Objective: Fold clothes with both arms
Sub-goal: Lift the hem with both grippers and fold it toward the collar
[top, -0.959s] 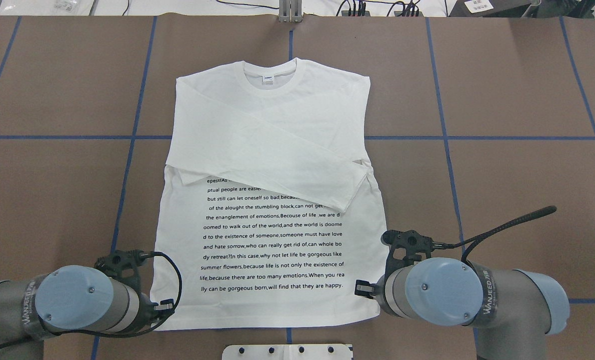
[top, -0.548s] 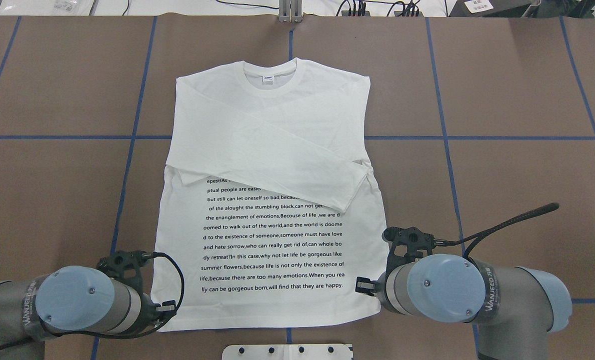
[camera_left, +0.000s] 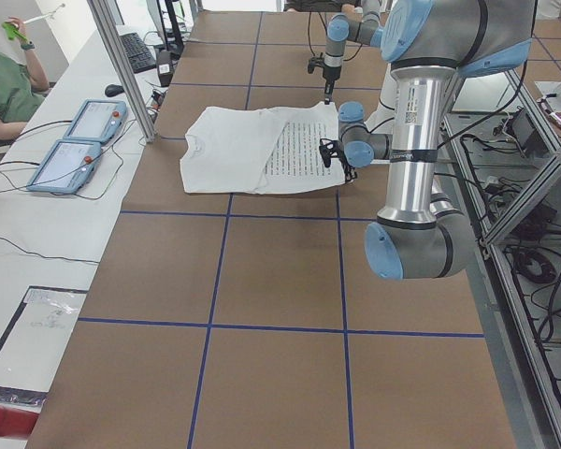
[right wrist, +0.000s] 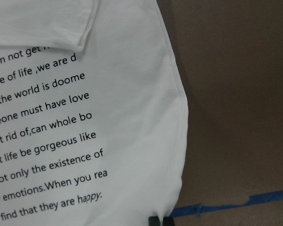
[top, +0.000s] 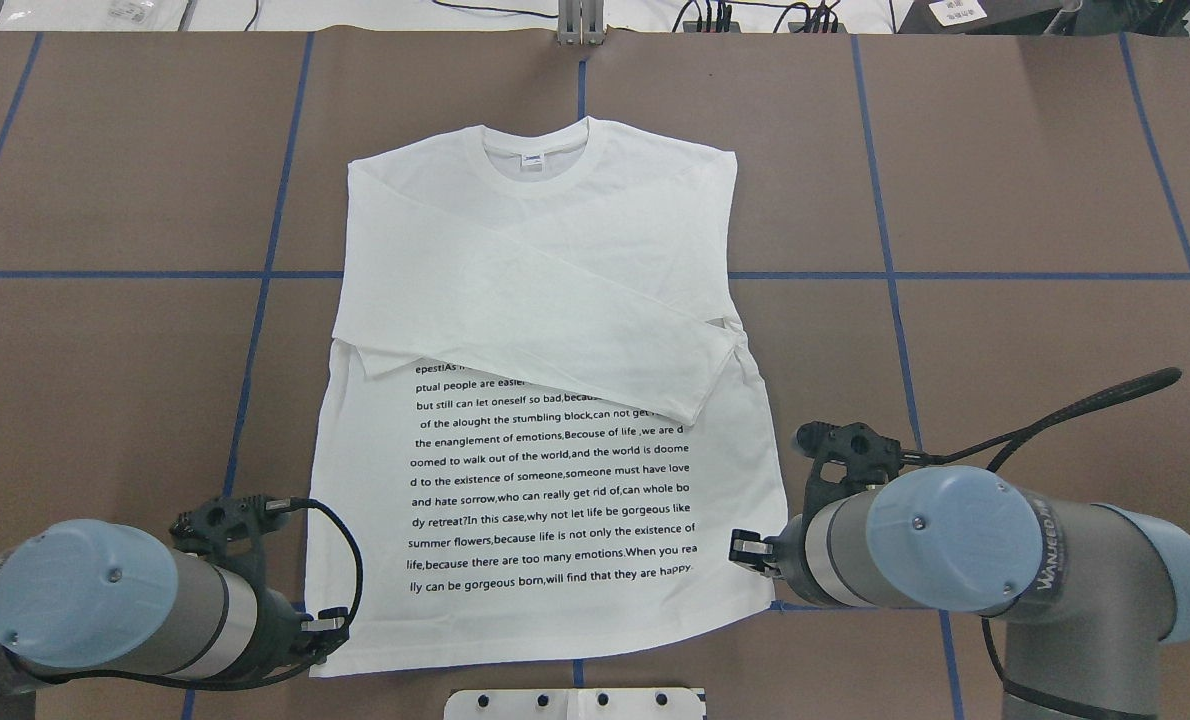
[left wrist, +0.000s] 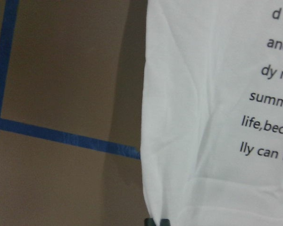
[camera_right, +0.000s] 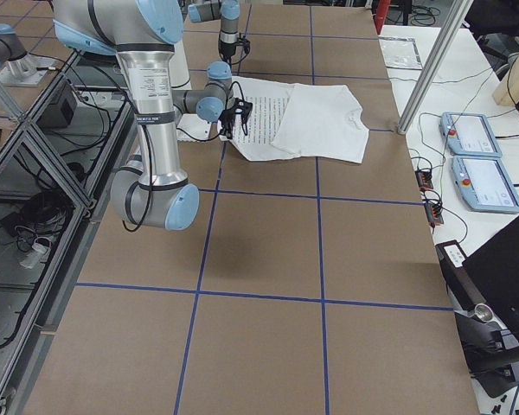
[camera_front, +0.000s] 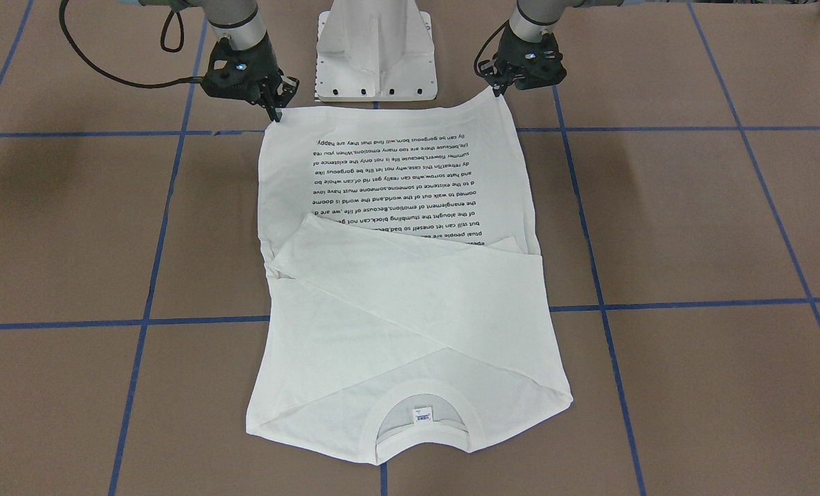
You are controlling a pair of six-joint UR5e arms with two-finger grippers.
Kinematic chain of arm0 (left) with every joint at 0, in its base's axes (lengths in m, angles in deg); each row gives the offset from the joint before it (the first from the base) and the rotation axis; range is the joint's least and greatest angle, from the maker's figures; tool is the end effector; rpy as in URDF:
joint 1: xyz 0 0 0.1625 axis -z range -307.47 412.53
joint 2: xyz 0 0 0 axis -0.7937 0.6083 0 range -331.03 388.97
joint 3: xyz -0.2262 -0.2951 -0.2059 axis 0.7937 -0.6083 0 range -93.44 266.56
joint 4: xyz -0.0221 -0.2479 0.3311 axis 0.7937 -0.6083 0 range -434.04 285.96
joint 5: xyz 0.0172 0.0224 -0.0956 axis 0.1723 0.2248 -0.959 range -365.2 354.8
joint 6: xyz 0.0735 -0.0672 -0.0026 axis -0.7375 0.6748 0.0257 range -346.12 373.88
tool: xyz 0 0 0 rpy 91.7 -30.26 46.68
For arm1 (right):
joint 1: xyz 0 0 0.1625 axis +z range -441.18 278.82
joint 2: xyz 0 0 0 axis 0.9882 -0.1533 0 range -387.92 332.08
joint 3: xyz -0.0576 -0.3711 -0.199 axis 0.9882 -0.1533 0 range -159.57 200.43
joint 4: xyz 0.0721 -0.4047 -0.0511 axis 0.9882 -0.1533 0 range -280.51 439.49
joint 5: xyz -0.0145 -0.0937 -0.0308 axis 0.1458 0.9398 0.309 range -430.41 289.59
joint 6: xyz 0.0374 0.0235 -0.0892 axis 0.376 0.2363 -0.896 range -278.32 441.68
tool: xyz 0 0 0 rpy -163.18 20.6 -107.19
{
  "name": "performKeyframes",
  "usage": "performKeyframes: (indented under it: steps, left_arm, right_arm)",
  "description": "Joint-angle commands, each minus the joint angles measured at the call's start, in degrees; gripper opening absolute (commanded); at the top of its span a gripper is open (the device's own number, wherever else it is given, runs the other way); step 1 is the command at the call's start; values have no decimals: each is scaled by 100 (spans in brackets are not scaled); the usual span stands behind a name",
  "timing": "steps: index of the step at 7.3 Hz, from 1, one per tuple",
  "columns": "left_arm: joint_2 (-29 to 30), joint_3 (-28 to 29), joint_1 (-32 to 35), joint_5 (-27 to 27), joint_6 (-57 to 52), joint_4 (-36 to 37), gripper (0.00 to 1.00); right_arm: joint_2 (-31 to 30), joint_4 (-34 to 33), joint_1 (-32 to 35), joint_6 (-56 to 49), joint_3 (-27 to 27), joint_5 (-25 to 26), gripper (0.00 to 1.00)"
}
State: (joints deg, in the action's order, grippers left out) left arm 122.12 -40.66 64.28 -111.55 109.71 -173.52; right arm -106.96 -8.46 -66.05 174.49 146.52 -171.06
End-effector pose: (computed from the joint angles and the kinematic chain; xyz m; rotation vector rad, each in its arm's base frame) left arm 0.4284 -0.1965 0.3183 -0.2223 0.8770 -0.1615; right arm -0.4404 -0.2381 0.2814 -0.0818 -0.8696 0.2133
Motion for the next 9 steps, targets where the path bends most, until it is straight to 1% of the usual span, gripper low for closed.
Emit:
performKeyframes:
  steps: [1, 2, 3, 4, 5, 6, 8, 9]
  left_arm:
    - [-408, -704, 12, -97, 6, 147, 0]
    - [-585, -1038, 3, -166, 41, 148, 0]
    - [-604, -1285, -14, -359, 50, 226, 0]
    - [-561, -1479, -119, -500, 277, 270, 0]
    - [-552, -1681, -259, -579, 401, 280, 0]
    - [-552, -1709, -260, -659, 419, 280, 0]
    - [-534, -1666, -51, -659, 332, 280, 0]
    - [-525, -1631, 272, -659, -34, 288, 0]
  right_arm:
    - [-504, -38, 104, -44, 659, -654, 0]
    - [-638, -38, 147, -44, 880, -1057, 0]
    - [-683, -38, 235, -35, 1065, -1592, 0]
    - [-761, -38, 236, -26, 1284, -1954, 0]
    - [-814, -38, 236, -35, 1373, -2184, 0]
    - [-797, -12, 384, -35, 1374, -2299, 0]
    - [-727, -3, 805, -43, 1287, -2301, 0]
    - [-701, -3, 1033, -209, 1217, -2301, 0]
